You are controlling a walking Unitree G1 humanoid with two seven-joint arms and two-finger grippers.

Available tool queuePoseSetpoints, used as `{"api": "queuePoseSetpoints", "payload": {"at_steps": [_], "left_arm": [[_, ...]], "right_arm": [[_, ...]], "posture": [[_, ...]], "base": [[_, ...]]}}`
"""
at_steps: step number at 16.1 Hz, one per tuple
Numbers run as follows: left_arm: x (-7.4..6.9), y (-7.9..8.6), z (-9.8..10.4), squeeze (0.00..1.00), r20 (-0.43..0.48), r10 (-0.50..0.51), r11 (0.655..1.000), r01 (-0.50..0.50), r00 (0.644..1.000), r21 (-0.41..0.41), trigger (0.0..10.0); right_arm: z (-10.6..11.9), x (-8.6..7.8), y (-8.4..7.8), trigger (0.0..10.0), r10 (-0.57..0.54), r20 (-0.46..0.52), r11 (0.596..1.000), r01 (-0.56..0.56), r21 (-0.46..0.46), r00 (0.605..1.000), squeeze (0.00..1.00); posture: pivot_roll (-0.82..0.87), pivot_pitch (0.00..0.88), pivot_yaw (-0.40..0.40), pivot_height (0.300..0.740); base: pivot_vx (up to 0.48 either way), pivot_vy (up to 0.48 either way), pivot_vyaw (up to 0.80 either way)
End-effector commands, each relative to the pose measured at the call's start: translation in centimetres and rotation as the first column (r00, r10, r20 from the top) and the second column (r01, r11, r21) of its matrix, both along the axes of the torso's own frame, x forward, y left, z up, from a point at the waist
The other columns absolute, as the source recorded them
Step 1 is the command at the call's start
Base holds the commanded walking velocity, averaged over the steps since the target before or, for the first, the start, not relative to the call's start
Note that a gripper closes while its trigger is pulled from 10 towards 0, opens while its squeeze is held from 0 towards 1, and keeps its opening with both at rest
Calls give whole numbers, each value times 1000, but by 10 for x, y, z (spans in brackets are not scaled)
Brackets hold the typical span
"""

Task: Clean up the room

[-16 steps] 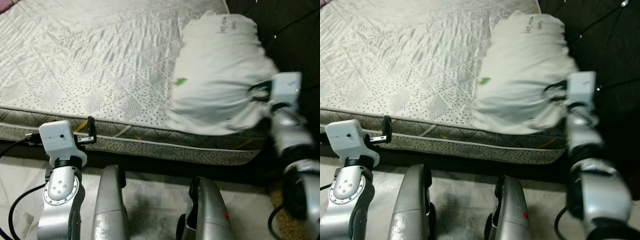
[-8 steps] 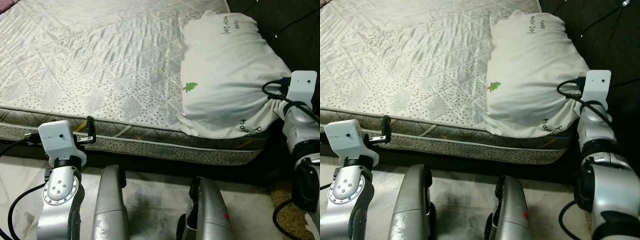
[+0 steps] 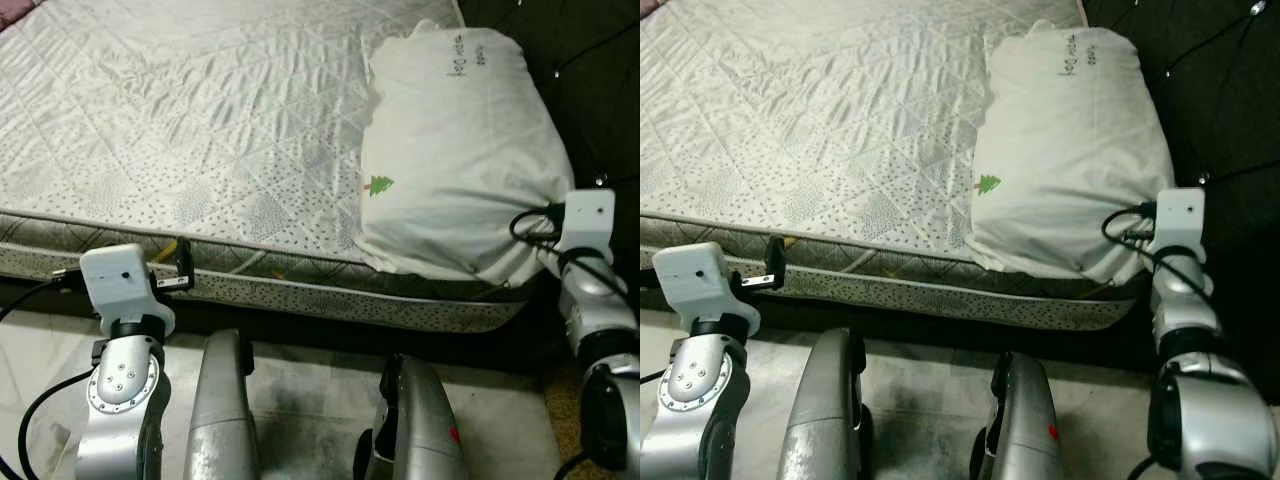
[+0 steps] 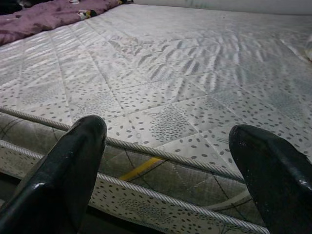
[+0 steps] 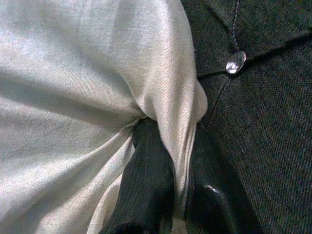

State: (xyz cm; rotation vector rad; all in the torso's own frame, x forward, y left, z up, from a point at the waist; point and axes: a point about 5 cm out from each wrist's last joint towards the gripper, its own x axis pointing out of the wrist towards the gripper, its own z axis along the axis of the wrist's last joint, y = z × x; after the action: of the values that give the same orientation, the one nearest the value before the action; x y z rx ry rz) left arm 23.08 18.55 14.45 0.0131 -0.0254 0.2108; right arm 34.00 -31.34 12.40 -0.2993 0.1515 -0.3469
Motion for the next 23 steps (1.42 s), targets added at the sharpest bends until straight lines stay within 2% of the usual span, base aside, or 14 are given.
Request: {"api": "queuePoseSetpoints", "payload": {"at_steps": [1,2,3,4,5,7,12,15,17,18,20,21,22,23], "left_arm": [[-1,-1,-1,0,-8,0,1000,0,1000,6,10000],[-2,1,-1,0,-9,3,1000,-3,1000,7,10000],[-2,1,-1,0,-9,6,1000,-6,1000,8,10000],[-2,1,-1,0,-9,7,1000,-7,1000,8,10000],[-2,0,-1,0,-10,9,1000,-9,1000,6,10000],[-2,-1,-2,0,-10,13,1000,-13,1000,3,10000],[-3,1,-2,0,-7,27,1000,-27,1000,0,10000],[-2,0,-4,0,3,40,999,-40,999,-7,10000],[-2,0,-4,0,8,44,999,-44,999,-9,10000],[-2,-1,-5,0,8,47,999,-47,999,-12,10000],[-2,-1,-5,0,8,49,999,-49,999,-13,10000],[-1,-1,-3,0,23,51,999,-51,998,-10,10000],[-1,-1,-2,0,31,52,999,-52,998,-9,10000],[0,-3,0,0,53,48,999,-47,997,-24,10000]], "right_arm": [[-8,-3,5,0,11,2,1000,-11,12,1000,0],[-10,3,19,0,32,5,999,-32,29,999,0],[-7,7,26,7451,37,11,999,-38,27,999,0],[-3,12,33,10000,48,26,998,-49,44,999,220],[2,18,43,10000,66,52,994,-70,79,996,1000],[4,25,56,10000,71,64,990,-78,115,995,1000],[-3,24,61,10000,41,23,983,-44,178,999,1000],[-36,-7,88,10000,130,-2,979,-128,158,991,1000],[-39,-16,95,10000,167,11,976,-166,143,986,1000],[-37,-25,104,10000,210,34,970,-213,116,977,1000],[-30,-30,112,10000,261,79,960,-267,89,962,1000],[-9,-30,127,10000,351,178,932,-361,28,919,1000],[-2,-30,133,10000,380,212,921,-390,8,900,1000],[17,-24,148,10000,423,287,899,-438,-15,859,1000]], "posture": [[179,90,-62,542],[182,92,-63,542],[186,92,-67,542],[186,91,-69,542],[187,90,-71,542],[189,87,-77,542],[183,83,-83,542],[157,70,-91,542],[155,67,-91,542],[152,62,-91,542],[146,58,-92,542],[144,58,-91,542],[143,57,-91,542],[142,57,-90,542]], "base": [[0,0,0],[0,0,0],[0,0,0],[0,0,0],[0,0,0],[0,0,0],[0,0,0],[0,0,0],[0,0,0],[0,0,0],[0,0,0],[0,0,0],[0,0,0],[0,0,0]]}}
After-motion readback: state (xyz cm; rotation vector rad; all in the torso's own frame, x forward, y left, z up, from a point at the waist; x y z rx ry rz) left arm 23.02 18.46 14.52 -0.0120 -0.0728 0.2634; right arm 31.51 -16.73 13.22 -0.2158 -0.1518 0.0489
